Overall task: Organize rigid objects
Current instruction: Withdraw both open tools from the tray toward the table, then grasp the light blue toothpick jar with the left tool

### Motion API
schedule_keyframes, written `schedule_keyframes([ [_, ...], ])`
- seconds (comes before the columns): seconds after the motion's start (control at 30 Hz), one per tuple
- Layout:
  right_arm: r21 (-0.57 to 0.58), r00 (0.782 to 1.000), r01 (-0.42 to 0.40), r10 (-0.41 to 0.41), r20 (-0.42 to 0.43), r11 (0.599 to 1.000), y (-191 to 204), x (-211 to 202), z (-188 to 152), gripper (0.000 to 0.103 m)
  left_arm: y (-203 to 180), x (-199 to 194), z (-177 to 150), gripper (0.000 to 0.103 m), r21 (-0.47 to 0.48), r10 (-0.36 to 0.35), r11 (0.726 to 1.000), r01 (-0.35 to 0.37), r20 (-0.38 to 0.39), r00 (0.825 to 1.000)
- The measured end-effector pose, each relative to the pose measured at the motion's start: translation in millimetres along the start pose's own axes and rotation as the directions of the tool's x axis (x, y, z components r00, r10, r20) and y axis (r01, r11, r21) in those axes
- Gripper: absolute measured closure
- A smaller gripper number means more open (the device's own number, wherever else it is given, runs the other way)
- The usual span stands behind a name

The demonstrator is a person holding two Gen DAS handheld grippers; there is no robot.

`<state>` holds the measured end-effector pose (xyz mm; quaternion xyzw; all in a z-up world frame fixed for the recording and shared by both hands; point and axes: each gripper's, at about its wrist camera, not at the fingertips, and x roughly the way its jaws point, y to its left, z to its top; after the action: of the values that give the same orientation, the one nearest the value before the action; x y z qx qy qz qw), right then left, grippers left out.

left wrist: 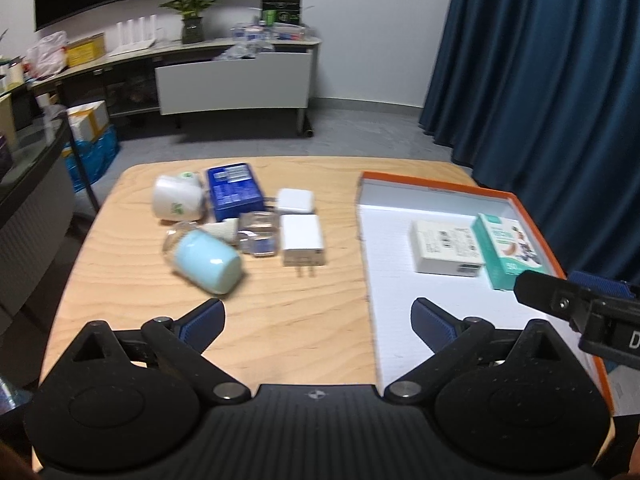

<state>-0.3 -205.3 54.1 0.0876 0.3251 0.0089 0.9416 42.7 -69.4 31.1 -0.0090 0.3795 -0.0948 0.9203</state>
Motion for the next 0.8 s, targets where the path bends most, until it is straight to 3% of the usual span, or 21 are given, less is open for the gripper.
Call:
schedule_keyframes([
  [0.47,-0.052,0.996,-0.073,0.070,-0.056,0.996,39,23,-7,0.019,46,1,-9,0.001,-0.082,0.051,0.995,-0.051,-0.002,0.999],
  [0.8,-0.061,0.993,-0.096,0.091,-0.077,0.994,45,32,-11,0.019,70,17,-11,0.000,-0.098,0.087,0.991,-0.086,0.000,0.996],
])
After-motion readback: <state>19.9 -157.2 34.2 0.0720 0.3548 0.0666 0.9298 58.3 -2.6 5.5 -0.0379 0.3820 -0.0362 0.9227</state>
